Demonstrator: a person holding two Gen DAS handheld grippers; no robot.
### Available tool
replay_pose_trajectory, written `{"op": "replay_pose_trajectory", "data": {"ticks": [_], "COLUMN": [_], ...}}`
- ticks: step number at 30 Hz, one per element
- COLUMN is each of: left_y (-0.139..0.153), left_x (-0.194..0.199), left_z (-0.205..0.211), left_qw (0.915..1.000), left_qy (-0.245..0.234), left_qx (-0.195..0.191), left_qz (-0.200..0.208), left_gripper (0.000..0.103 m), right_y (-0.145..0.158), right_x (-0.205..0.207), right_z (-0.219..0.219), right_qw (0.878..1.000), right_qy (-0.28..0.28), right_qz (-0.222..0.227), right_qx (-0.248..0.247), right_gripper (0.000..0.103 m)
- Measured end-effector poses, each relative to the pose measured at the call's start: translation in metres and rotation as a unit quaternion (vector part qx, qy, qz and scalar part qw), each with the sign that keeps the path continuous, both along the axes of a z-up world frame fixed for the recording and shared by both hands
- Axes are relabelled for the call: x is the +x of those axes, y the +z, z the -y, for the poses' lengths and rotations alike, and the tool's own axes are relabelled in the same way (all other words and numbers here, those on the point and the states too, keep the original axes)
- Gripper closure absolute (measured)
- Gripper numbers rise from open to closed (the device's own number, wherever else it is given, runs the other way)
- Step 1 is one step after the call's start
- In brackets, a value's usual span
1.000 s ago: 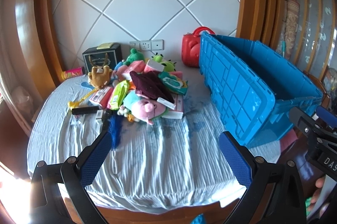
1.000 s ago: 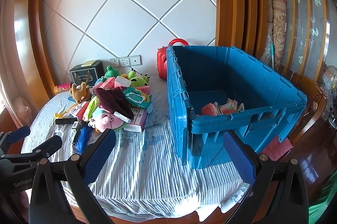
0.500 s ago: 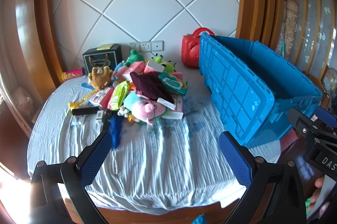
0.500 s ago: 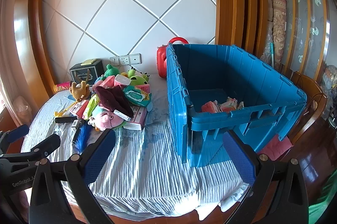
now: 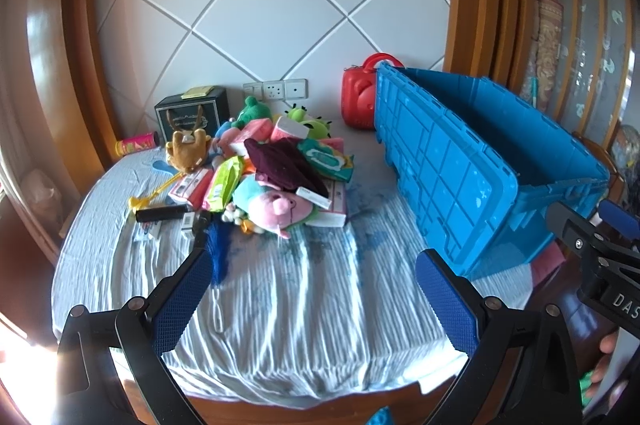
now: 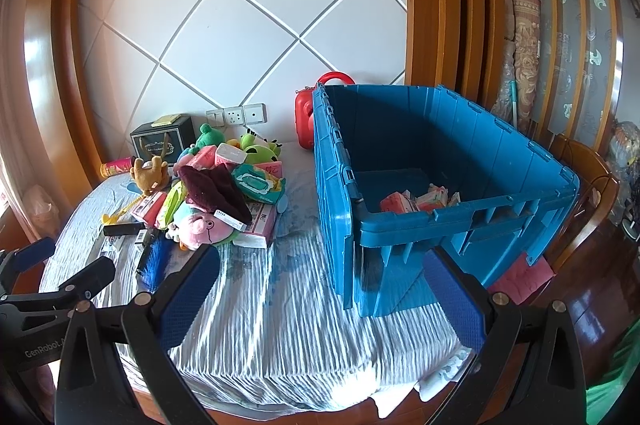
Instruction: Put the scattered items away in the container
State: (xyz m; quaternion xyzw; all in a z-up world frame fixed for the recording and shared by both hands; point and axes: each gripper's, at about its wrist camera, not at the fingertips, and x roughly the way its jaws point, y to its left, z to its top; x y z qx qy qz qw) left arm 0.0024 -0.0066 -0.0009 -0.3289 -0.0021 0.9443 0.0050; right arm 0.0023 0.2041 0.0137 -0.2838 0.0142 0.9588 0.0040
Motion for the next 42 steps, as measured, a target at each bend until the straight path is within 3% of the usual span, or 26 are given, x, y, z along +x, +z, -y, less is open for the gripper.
{"op": "replay_pose_trajectory", "data": {"ticks": [21, 25, 33, 39, 42], "left_y": [-0.012, -0.02, -0.071, -0.119, -0.147], "left_x": [-0.001, -0.001, -0.032, -0.073, -0.104], "left_z": [0.018, 0.029, 0.062, 0.099, 0.121], "left_qw": [0.9999, 0.9997, 0.9968, 0.99, 0.985], "left_qy": [-0.006, -0.012, 0.023, 0.062, 0.089], "left_qx": [-0.002, 0.014, 0.025, 0.044, 0.03], "left_qz": [0.011, 0.018, 0.073, 0.119, 0.144], "left_gripper": [0.001, 0.001, 0.001, 0.001, 0.0], "right_y": [-0.006, -0.014, -0.048, -0.09, -0.122], "right_x": [0.002, 0.0, -0.03, -0.097, -0.144], "right_z": [0.021, 0.032, 0.07, 0.102, 0.117], "right_qw": [1.0, 1.0, 0.997, 0.992, 0.985], "right_qy": [-0.003, -0.005, 0.026, 0.073, 0.093], "right_qz": [0.01, 0.017, 0.065, 0.105, 0.143], "right_qx": [0.003, -0.001, 0.012, 0.012, -0.004], "right_gripper": [0.0, 0.0, 0.0, 0.0, 0.0]}}
